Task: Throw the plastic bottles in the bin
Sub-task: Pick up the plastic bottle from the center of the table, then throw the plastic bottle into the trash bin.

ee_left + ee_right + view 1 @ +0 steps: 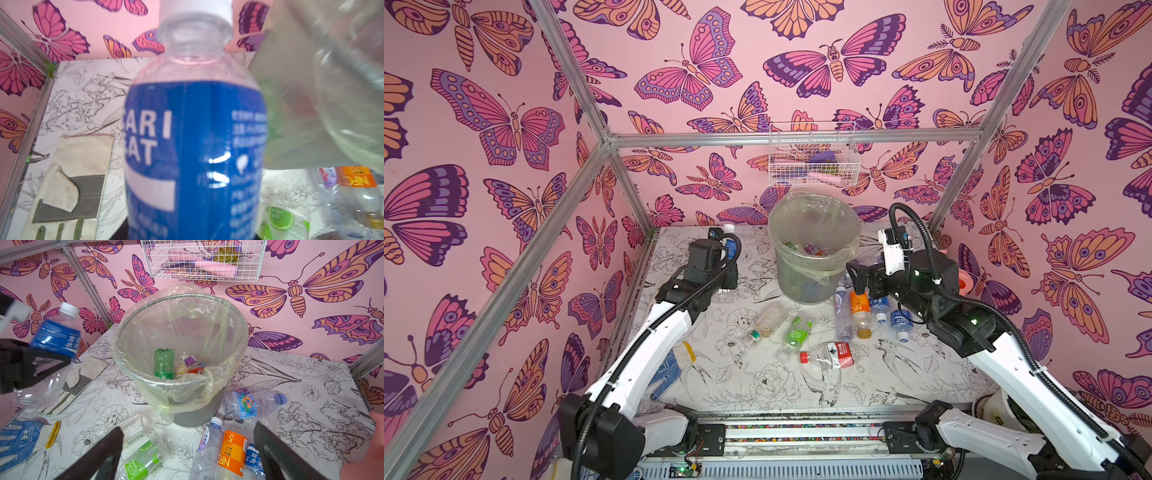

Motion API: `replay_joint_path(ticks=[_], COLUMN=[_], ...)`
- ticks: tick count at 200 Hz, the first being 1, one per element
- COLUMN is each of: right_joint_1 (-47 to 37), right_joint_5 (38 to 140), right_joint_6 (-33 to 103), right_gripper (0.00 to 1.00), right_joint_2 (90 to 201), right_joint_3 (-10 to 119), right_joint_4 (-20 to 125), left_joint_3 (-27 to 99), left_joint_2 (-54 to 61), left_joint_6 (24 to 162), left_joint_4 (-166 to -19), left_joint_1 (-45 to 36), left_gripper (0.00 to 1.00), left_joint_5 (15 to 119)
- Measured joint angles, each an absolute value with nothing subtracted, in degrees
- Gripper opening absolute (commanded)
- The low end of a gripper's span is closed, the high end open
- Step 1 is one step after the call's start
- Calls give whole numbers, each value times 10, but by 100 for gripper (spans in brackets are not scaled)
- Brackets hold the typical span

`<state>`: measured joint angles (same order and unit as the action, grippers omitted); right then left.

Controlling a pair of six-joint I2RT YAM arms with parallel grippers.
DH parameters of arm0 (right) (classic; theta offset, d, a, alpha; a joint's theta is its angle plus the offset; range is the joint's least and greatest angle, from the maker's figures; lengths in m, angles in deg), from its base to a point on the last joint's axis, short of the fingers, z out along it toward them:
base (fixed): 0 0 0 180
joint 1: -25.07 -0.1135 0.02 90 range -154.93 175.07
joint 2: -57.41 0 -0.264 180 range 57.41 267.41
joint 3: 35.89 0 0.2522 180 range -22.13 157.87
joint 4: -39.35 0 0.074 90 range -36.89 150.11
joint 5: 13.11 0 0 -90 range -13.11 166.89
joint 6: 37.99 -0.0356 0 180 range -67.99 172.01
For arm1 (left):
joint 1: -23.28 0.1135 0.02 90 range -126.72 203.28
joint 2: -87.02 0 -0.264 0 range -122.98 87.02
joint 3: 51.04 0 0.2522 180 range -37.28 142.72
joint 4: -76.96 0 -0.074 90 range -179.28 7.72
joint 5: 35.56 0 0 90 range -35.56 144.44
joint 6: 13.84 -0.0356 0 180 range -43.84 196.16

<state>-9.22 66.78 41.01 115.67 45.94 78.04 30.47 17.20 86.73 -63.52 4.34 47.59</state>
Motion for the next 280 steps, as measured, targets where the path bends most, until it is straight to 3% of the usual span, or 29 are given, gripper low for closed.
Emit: replay_joint_path(ticks=[22,100,148,280], right_joint_1=[-92,-92,-92,-92], right_joint_5=[666,664,664,662], right_joint_6=[406,399,396,383], right_gripper=[99,99,99,99], right_joint_2=[1156,1140,1131,1128], right_joint_3=[459,458,451,437], right_joint_4=[780,780,781,782], left_joint_3=[340,400,463,598], left_joint_2=[196,205,152,15], left_joint_6=[871,903,900,864], left_joint_4=[-643,-729,-768,-785], left_joint_1=[41,-12,-54,-104], left_gripper=[0,0,0,1], left_joint_5=[498,585,620,622])
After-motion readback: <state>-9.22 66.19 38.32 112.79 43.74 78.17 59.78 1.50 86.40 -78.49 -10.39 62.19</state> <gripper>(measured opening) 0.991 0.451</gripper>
